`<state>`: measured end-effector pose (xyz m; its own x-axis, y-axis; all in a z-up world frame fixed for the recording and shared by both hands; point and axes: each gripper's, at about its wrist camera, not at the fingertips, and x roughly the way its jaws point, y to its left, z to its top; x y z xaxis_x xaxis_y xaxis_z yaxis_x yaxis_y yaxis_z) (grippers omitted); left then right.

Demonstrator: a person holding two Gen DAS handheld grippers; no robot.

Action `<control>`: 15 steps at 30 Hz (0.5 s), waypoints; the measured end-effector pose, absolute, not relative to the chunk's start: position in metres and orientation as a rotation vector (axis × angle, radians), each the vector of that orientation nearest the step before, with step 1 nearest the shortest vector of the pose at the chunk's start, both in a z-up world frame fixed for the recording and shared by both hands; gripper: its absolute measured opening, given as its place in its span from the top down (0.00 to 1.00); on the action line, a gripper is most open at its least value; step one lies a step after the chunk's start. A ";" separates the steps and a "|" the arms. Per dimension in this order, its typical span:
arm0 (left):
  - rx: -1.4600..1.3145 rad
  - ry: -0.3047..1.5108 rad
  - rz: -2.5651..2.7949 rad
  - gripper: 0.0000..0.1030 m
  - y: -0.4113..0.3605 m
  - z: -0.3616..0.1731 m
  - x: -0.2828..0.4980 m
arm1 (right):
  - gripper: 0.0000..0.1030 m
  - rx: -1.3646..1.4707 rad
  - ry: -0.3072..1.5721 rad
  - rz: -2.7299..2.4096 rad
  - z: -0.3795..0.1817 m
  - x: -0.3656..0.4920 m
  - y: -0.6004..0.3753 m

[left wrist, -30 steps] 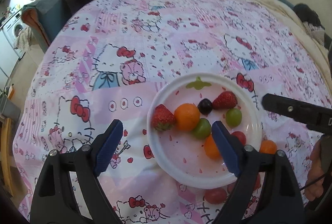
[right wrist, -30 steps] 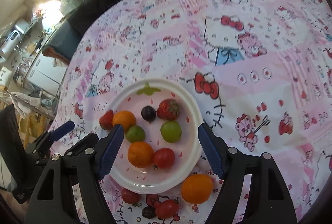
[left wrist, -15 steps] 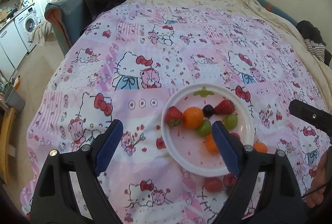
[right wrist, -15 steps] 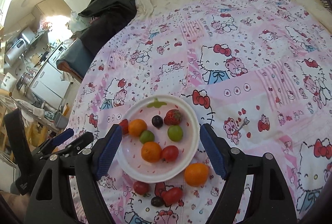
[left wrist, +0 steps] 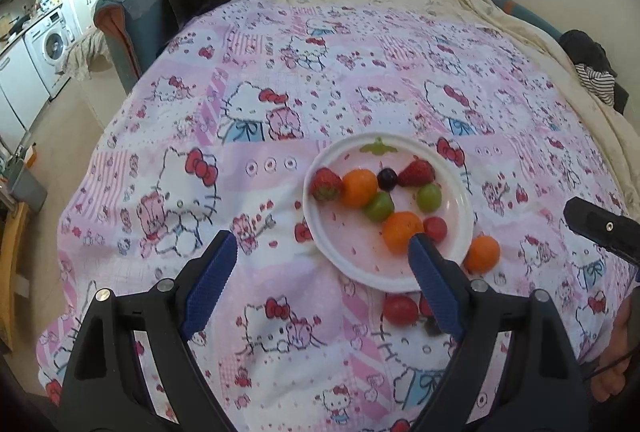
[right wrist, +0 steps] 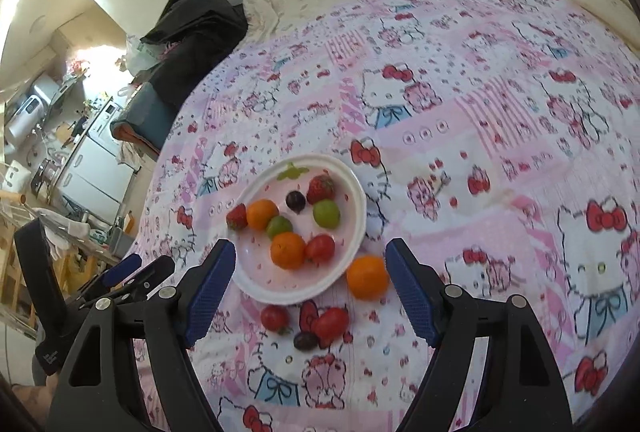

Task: Organize fruits
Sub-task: 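Lift both tools away and grasp a red tomato with the left tool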

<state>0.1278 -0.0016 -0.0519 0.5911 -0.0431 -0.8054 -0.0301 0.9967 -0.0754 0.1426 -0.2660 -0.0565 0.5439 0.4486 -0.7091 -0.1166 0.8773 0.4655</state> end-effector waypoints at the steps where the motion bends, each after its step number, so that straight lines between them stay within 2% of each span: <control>1: -0.087 0.951 -0.011 0.17 -0.002 -0.055 0.126 | 0.22 0.390 0.948 0.342 -0.058 0.141 -0.266; 15: -0.129 1.174 -0.081 0.19 -0.018 -0.111 0.125 | 0.22 0.438 1.077 0.246 -0.093 0.139 -0.284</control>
<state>0.1253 -0.0178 -0.1110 0.3847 -0.1308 -0.9137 -0.0042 0.9897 -0.1434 0.1395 -0.2842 -0.0929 0.4584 0.4015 -0.7929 0.0176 0.8879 0.4597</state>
